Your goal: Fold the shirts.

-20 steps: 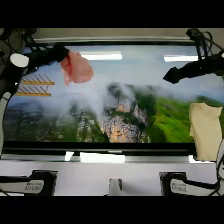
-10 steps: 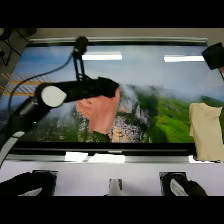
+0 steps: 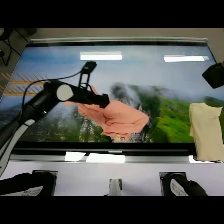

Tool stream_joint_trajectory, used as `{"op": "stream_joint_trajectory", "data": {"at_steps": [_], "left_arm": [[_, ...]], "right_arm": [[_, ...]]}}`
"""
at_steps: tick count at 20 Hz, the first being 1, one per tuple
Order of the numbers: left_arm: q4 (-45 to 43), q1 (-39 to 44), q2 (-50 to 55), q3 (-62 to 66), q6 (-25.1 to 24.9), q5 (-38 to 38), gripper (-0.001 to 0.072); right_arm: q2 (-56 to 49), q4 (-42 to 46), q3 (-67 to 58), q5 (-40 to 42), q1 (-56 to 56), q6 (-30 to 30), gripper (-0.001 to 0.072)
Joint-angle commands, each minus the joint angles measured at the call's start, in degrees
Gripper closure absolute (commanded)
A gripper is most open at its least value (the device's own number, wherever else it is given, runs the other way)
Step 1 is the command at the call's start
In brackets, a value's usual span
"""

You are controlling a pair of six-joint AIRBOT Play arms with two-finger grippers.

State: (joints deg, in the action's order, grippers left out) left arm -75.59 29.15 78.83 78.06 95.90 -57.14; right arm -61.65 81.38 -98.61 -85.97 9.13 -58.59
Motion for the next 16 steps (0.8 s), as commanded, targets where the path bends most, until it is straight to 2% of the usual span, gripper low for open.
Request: {"op": "stream_joint_trajectory", "data": {"at_steps": [1, 3, 5, 9, 13, 16], "left_arm": [[-5.46, -15.41, 0.20, 0.48, 0.96, -15.02, -0.0013], [-1.62, -21.05, 0.39, -4.11, 1.51, -14.75, -0.0013], [4.76, -23.45, 0.52, -10.75, 1.53, -10.95, -0.0013], [15.91, -22.08, 0.52, -23.28, 1.31, 3.58, -0.0013], [19.15, -20.87, 0.79, -25.66, 1.29, 14.47, -0.0013], [20.98, -20.70, 2.14, -25.51, 1.25, 19.32, -0.0013]], "right_arm": [[-4.35, -5.55, 2.16, -4.66, 0.00, 1.44, 0.0058], [-6.43, -7.28, 6.71, -4.37, -0.02, 1.81, 0.0058], [-7.80, -9.38, 12.63, -3.58, -0.04, 1.79, 0.0057], [-8.33, -15.41, 25.51, 1.11, -0.04, 2.25, 0.0055], [-8.33, -16.72, 35.23, 4.44, -0.04, 3.74, 0.0039], [-8.35, -20.17, 41.51, 5.51, -0.15, 5.99, 0.0038]]}}
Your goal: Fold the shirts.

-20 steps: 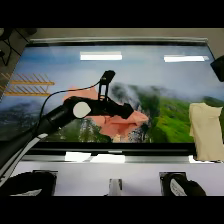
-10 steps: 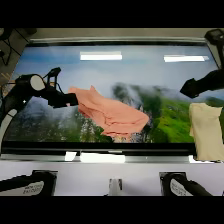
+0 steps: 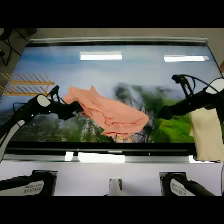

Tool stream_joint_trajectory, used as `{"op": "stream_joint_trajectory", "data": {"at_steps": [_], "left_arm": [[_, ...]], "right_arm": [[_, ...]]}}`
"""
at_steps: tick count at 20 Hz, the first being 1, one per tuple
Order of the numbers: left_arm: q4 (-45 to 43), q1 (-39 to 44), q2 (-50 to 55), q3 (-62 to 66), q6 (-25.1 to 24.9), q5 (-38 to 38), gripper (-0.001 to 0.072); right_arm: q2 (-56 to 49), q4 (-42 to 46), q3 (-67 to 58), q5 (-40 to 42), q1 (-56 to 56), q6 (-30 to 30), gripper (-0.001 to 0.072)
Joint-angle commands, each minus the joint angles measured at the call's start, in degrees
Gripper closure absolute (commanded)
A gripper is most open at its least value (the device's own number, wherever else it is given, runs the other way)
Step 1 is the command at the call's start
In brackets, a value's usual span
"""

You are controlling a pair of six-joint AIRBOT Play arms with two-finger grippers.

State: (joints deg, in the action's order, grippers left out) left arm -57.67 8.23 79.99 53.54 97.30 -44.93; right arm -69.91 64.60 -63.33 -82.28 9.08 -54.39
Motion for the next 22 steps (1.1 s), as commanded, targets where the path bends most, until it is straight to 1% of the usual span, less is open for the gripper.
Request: {"op": "stream_joint_trajectory", "data": {"at_steps": [1, 3, 5, 7, 8, 9, 11, 12, 13, 14, 16, 17, 20, 21, 22], "left_arm": [[3.34, 0.39, 1.95, -0.85, -0.83, 7.58, -0.0010], [3.37, 0.57, 4.57, 0.28, -1.60, 6.54, 0.0103], [3.39, 0.85, 6.12, 1.31, -1.57, 6.47, 0.0113], [3.52, 0.83, 6.34, 1.46, -1.57, 8.22, 0.0121], [3.52, 0.83, 6.36, 1.46, -1.57, 9.29, 0.0277], [3.52, 0.85, 6.40, 1.46, -1.57, 10.21, 0.0382], [3.74, 0.85, 6.64, 1.46, -1.57, 11.10, 0.0399], [3.72, 0.85, 6.73, 1.46, -1.60, 11.04, 0.0545], [3.74, 0.85, 6.75, 1.46, -1.60, 11.06, 0.0641], [3.72, 0.85, 6.71, 1.46, -1.62, 11.06, 0.0671], [3.72, 0.85, 6.38, 1.46, -2.34, 11.04, 0.0671], [3.72, 0.90, 5.99, 1.46, -4.04, 10.99, 0.0672], [3.69, 1.64, 4.52, 1.46, -7.06, 10.45, 0.0671], [3.72, 1.86, 3.82, 1.46, -7.80, 10.12, 0.0672], [3.50, 2.14, 3.10, 1.46, -8.17, 9.94, 0.0672]], "right_arm": [[-0.09, -4.13, 8.11, 3.17, -0.13, 1.95, 0.0038], [-0.11, -5.70, 11.87, 6.84, -0.11, 1.95, 0.0039], [-0.11, -7.39, 14.75, 10.27, -0.13, 1.92, 0.0039], [-0.11, -9.40, 17.20, 12.79, -0.13, 1.92, 0.0040], [-0.11, -9.66, 18.29, 13.57, -0.13, 1.90, 0.0040], [-0.11, -9.90, 19.26, 14.23, -0.13, 1.90, 0.0040], [-0.11, -11.17, 20.98, 16.26, -0.13, 1.88, 0.0040], [-0.11, -12.31, 21.88, 17.92, -0.13, 1.88, 0.0040], [-0.15, -13.75, 22.69, 19.58, -0.13, 1.90, 0.0040], [-0.61, -15.34, 23.19, 20.52, -0.13, 1.90, 0.0040], [-2.58, -16.55, 23.32, 21.68, -2.19, 1.90, 0.0041], [-3.74, -16.57, 23.34, 22.71, -4.48, 1.25, 0.0041], [-6.49, -16.96, 23.28, 30.45, -13.07, -1.88, 0.0043], [-6.58, -16.90, 23.28, 33.16, -14.73, -3.15, 0.0108], [-6.58, -16.98, 23.28, 34.99, -15.50, -4.39, 0.0257]]}}
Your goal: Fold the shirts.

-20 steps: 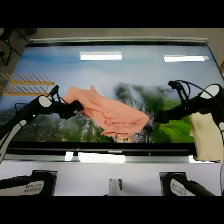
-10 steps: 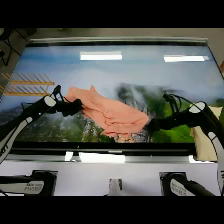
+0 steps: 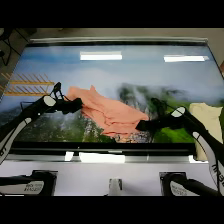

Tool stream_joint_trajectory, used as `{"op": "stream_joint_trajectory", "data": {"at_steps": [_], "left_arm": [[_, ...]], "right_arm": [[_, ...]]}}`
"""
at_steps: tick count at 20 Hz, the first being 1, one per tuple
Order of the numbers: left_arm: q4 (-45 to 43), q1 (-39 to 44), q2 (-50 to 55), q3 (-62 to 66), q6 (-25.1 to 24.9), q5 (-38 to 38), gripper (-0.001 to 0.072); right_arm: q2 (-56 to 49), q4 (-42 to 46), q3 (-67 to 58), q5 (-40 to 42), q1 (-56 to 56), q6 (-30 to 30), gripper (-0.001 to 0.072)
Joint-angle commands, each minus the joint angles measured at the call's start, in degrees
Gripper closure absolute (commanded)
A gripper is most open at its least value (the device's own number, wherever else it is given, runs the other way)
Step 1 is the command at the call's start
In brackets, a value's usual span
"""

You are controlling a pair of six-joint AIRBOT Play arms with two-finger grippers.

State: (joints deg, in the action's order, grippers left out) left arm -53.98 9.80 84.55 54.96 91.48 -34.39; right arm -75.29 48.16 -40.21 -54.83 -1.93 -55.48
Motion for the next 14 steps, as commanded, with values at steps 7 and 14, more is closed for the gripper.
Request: {"op": "stream_joint_trajectory", "data": {"at_steps": [7, 14], "left_arm": [[-0.48, 0.39, -10.64, 0.07, -6.12, -3.41, 0.0672], [-3.63, -7.04, -36.63, 7.10, -9.81, -4.20, 0.0673]], "right_arm": [[-0.09, 4.61, -4.59, 3.28, -4.26, -0.74, 0.0689], [18.75, 29.83, -36.41, -3.52, -4.28, -6.71, 0.0688]]}}
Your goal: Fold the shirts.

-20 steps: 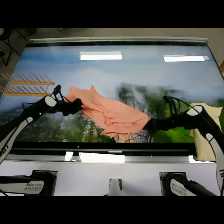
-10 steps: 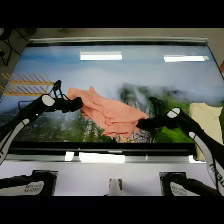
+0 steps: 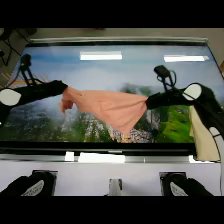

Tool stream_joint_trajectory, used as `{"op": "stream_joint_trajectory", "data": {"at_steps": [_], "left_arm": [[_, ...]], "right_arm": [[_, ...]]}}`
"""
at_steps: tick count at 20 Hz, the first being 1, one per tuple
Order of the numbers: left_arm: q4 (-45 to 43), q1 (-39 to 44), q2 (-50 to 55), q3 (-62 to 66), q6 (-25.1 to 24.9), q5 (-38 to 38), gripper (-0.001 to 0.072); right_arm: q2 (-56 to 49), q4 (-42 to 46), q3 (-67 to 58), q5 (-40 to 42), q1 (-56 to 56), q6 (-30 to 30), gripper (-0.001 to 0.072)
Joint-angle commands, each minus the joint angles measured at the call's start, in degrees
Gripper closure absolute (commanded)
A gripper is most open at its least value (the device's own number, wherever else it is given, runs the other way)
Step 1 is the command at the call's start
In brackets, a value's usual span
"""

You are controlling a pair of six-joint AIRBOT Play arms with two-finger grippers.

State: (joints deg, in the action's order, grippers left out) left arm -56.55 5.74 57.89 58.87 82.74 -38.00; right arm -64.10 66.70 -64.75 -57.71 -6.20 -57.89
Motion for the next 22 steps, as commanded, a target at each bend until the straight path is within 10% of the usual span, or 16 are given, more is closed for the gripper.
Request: {"op": "stream_joint_trajectory", "data": {"at_steps": [1, 5, 13, 22], "left_arm": [[-1.05, -3.78, -13.66, 4.48, -1.09, -0.59, 0.0672], [-2.43, -6.60, -25.29, 5.81, 0.11, -2.21, 0.0673], [-2.99, -6.99, -28.17, 1.01, 2.84, -15.67, 0.0672], [6.91, 9.22, -28.13, -26.99, 5.44, -3.15, 0.0672]], "right_arm": [[10.78, 15.23, -15.74, -0.09, -0.02, -6.21, 0.0688], [20.22, 28.00, -20.87, -4.24, -0.02, -8.83, 0.0688], [19.98, 26.73, -11.67, -34.88, -0.02, -8.09, 0.0687], [14.03, 16.15, 28.30, 4.39, -0.02, -24.00, 0.0685]]}}
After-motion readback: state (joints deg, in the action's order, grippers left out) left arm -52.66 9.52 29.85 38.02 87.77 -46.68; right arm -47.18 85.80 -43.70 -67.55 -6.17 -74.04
